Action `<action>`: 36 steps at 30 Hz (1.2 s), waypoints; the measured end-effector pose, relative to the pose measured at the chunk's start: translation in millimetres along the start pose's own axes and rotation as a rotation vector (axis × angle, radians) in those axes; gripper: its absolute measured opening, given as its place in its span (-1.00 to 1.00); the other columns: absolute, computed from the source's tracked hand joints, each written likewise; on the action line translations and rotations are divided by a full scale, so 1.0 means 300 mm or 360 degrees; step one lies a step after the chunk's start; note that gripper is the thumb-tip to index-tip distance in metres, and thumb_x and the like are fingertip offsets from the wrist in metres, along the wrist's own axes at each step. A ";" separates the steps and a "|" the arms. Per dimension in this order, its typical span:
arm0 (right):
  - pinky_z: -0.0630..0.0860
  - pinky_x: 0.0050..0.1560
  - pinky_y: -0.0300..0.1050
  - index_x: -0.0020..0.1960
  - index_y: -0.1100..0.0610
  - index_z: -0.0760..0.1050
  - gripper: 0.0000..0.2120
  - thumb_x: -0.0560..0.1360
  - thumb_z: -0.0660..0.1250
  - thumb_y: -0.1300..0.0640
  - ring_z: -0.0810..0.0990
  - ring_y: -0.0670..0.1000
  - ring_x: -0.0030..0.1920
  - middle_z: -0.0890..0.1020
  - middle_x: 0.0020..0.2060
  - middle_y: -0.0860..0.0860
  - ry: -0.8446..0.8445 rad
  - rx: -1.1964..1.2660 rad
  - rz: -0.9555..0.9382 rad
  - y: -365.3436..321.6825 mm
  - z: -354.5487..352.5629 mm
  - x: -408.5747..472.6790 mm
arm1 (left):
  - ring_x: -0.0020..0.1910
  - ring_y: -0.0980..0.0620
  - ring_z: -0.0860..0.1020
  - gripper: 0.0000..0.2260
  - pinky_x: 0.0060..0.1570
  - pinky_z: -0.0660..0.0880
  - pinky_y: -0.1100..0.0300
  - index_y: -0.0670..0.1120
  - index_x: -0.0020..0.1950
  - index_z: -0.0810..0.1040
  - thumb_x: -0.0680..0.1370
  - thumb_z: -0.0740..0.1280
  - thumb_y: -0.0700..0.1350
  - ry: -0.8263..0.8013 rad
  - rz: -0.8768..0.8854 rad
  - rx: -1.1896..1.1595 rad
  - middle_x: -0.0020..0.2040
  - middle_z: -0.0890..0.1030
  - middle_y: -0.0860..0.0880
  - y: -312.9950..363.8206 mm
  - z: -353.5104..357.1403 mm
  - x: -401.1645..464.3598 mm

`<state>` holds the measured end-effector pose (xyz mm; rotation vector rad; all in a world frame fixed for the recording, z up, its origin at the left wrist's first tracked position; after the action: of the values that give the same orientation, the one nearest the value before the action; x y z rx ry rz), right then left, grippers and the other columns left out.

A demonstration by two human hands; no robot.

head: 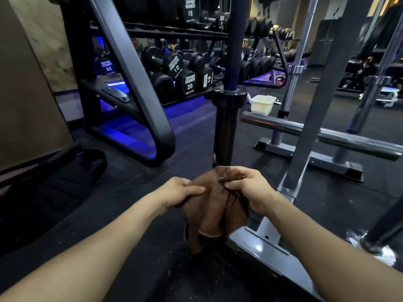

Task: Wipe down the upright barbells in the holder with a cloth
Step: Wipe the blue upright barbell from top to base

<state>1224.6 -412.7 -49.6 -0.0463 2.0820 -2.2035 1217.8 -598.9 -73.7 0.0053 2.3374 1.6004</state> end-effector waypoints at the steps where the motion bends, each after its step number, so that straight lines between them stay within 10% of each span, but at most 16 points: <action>1: 0.56 -0.19 -0.22 0.05 0.27 0.59 -0.66 0.36 0.33 0.55 0.61 -0.01 -0.24 0.66 -0.31 0.01 0.0097 -0.0102 -0.0022 0.002 -0.012 0.001 | -0.34 0.00 0.53 -0.83 -0.30 0.42 0.22 -0.14 -0.25 0.56 0.42 0.49 -0.09 0.0121 -0.0003 -0.0058 -0.30 0.61 -0.12 0.009 -0.005 0.010; 4: 0.53 -0.10 -0.11 -0.03 0.16 0.53 -0.72 0.33 0.50 0.35 0.55 -0.02 -0.23 0.60 -0.26 0.02 0.0348 -0.0460 -0.0146 -0.024 -0.003 -0.004 | -0.31 -0.07 0.56 -0.89 -0.26 0.50 0.18 -0.21 -0.16 0.57 0.44 0.44 -0.18 0.0301 -0.0072 -0.0533 -0.23 0.62 -0.19 0.042 0.008 0.018; 9: 0.52 0.05 -0.11 -0.06 0.08 0.57 -0.80 0.35 0.47 0.25 0.60 -0.02 -0.08 0.64 -0.12 0.02 0.0394 -0.0703 -0.0410 -0.077 0.086 0.001 | -0.15 -0.10 0.66 -0.58 -0.15 0.60 0.12 -0.24 0.03 0.61 0.50 0.30 0.12 -0.0187 -0.0024 -0.1357 -0.07 0.66 -0.22 0.149 0.059 -0.019; 15: 0.54 -0.16 -0.31 0.08 0.17 0.59 -0.60 0.42 0.19 0.52 0.62 -0.07 -0.13 0.65 -0.06 0.08 -0.0157 -0.0331 -0.0253 -0.100 0.134 -0.006 | -0.36 -0.03 0.60 -0.92 -0.31 0.55 0.20 -0.17 -0.16 0.52 0.51 0.37 -0.20 0.0349 0.0047 -0.1139 -0.27 0.61 -0.14 0.106 -0.015 -0.017; 21: 0.50 0.03 -0.12 0.22 0.24 0.54 -0.67 0.47 0.24 0.37 0.54 -0.05 -0.11 0.61 -0.08 0.04 0.0579 -0.0434 -0.0363 -0.177 -0.046 0.084 | -0.28 -0.02 0.46 -0.78 -0.22 0.43 0.09 -0.05 -0.32 0.40 0.44 0.41 -0.17 0.1101 0.0400 -0.0622 -0.33 0.50 -0.05 0.235 -0.106 0.003; 27: 0.43 0.27 -0.04 0.37 0.15 0.41 -0.57 0.51 0.31 0.16 0.54 0.00 0.11 0.56 0.12 0.06 0.0583 -0.0618 -0.0540 -0.324 -0.050 0.149 | -0.06 0.02 0.52 -0.66 -0.15 0.35 0.26 -0.12 -0.01 0.46 0.40 0.46 0.06 0.1271 0.0544 -0.0284 0.01 0.56 -0.05 0.465 0.011 -0.003; 32: 0.45 0.10 -0.10 0.20 0.14 0.52 -0.78 0.57 0.26 0.16 0.56 -0.01 0.04 0.59 -0.04 -0.01 0.0438 -0.0237 -0.0530 -0.311 -0.060 0.191 | -0.01 0.15 0.50 -0.60 -0.17 0.34 0.55 -0.08 0.17 0.44 0.41 0.49 -0.02 0.1245 0.0778 -0.0266 0.03 0.54 0.09 0.442 0.059 -0.018; 36: 0.45 -0.02 -0.05 -0.14 0.06 0.59 -0.83 0.54 0.25 0.08 0.54 -0.01 -0.08 0.64 -0.16 -0.02 0.0277 -0.0027 -0.0631 -0.335 -0.034 0.218 | 0.13 -0.01 0.55 -0.62 0.18 0.42 0.14 -0.16 0.21 0.52 0.48 0.40 0.01 0.1316 0.0908 0.0000 0.11 0.63 -0.05 0.485 0.040 0.022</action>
<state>1152.7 -403.7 46.4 -0.3043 2.3567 -2.4870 1190.0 -532.1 53.4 0.0133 3.1634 2.1717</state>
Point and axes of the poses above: each hand's wrist, its own x-axis towards the middle knuckle, its own z-axis out of the palm, y = z × x, the point moved 5 cm from there along x, towards the middle knuckle
